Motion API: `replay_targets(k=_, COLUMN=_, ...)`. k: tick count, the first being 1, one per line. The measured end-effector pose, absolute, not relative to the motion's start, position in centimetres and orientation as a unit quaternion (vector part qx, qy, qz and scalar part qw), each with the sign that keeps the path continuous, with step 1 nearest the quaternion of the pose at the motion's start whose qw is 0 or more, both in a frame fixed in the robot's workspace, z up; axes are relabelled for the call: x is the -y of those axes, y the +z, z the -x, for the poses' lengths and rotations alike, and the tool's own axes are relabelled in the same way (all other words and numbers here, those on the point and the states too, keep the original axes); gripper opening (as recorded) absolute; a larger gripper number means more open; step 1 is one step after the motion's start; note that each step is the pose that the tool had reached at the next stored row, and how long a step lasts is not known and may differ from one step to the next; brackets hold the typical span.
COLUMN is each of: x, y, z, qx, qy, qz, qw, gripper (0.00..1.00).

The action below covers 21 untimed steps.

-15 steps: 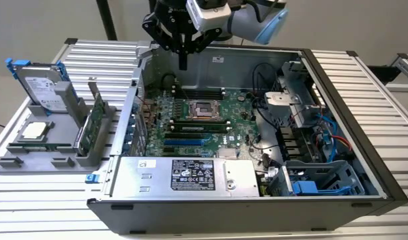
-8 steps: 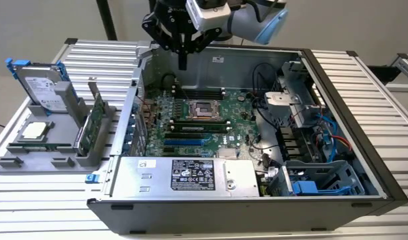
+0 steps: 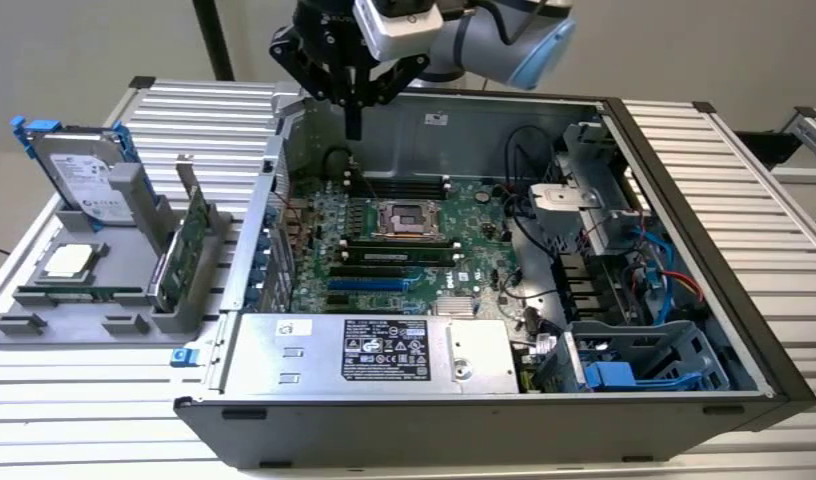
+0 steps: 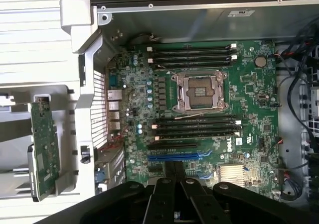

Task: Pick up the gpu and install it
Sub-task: 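Reach for the gpu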

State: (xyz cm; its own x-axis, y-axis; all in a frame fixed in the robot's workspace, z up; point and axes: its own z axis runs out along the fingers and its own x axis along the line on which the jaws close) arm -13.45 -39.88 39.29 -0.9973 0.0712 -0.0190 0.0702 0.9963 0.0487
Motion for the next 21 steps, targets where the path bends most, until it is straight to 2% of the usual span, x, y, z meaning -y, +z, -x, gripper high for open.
replay_targets(k=21, x=39.9, y=39.3, z=15.8, qx=-0.999, qy=0.024, qz=-0.035, qw=0.010, gripper=0.00)
